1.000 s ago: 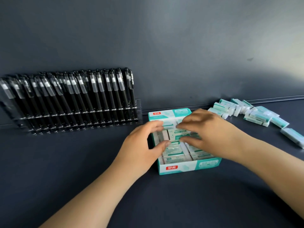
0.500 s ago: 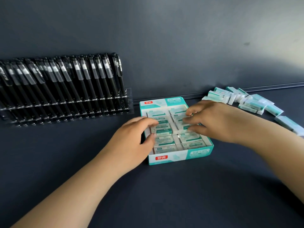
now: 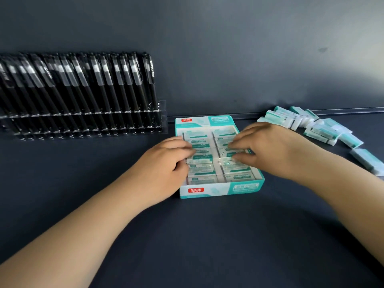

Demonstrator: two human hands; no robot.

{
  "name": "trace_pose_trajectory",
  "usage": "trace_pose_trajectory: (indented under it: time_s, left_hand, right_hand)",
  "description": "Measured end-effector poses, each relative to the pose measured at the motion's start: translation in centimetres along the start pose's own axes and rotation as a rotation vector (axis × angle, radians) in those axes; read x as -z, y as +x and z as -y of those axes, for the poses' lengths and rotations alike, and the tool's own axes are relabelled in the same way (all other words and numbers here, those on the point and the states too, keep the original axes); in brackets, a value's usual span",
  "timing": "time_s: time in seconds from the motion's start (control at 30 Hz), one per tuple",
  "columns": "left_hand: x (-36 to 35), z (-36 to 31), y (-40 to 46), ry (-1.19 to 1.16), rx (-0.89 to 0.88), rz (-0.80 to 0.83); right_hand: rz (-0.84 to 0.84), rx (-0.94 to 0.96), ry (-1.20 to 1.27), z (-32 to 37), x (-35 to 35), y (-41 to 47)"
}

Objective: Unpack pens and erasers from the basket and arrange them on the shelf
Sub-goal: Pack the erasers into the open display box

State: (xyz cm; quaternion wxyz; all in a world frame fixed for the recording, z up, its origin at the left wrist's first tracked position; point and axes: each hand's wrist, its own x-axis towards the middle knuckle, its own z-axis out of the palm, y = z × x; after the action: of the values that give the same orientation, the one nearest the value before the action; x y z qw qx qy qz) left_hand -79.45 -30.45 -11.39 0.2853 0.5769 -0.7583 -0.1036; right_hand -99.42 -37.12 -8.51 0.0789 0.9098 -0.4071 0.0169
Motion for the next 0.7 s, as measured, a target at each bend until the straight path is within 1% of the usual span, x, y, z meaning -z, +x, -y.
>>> trace_pose_trajectory:
  time_s: [0.13, 0.23, 0.3, 0.4, 0.5, 0.6, 0.63, 0.7]
  left_hand:
    - [-0.1, -0.4, 0.1, 0.013, 0.047, 0.001]
    - [0.1, -1.0, 0.1, 0.021, 0.085, -0.018]
    - [0.3, -1.8, 0.1, 0.033, 0.098, -0.051]
    - [0.3, -4.2, 0.1, 0.045, 0.077, -0.109]
    - [-0.8, -7.6, 0.4, -0.024, 0.094, -0.082]
    - [-2.8, -10.3, 1.1, 0.007, 0.095, -0.077]
    - [-3.6, -11.3, 1.4, -0.006, 0.101, -0.092]
    - [-4.9, -12.8, 2.0, -0.002, 0.083, -0.133]
  right_hand:
    - [-0.017, -0.048, 0.045, 0.1, 0.4, -0.1]
    - [0.014, -0.002, 0.093, -0.1, 0.7, -0.1]
    - [0.035, 0.02, 0.22, -0.6, 1.0, -0.5]
    - [-0.015, -0.007, 0.401, -2.5, 1.7, -2.3]
    - [-0.033, -0.172, 0.45, -6.6, 1.8, -5.3]
    - [-0.046, -0.396, 0.384, -11.8, 1.1, -8.1]
    - [-0.036, -0.475, 0.357, -13.5, 0.9, -9.0]
    - [0.041, -0.607, 0.287, -15.5, 0.0, -10.2]
